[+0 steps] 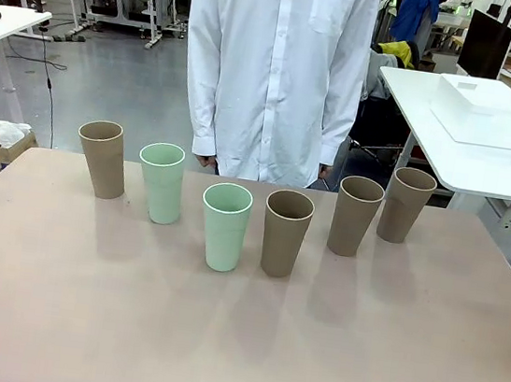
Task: Stack the cups and store them in the basket.
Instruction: Pick up two Reusable plastic cups , one in each hand.
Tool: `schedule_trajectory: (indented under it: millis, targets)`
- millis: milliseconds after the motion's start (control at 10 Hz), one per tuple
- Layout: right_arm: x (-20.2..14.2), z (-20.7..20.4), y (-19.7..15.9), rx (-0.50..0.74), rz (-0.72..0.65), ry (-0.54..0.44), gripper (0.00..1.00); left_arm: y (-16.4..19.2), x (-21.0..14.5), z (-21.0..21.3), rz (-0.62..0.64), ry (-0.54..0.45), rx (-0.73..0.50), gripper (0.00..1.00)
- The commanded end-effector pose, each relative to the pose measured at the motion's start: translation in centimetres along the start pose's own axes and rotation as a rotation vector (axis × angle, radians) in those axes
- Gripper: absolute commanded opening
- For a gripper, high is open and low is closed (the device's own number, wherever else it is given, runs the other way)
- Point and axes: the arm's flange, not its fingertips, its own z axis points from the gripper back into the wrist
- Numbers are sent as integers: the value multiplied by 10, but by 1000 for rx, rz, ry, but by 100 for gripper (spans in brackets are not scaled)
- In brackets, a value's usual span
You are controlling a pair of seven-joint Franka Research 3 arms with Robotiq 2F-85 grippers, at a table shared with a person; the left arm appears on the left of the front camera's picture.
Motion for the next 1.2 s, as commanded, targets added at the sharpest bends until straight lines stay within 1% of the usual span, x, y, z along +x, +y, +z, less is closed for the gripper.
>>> schedule_trajectory:
  millis: [0,1100]
  targets:
    - [1,-1,-3,-3,23,-30,100,0,0,-1,-22,-26,0,100]
    - [1,-1,-3,-3,23,-30,100,0,0,-1,-22,-26,0,100]
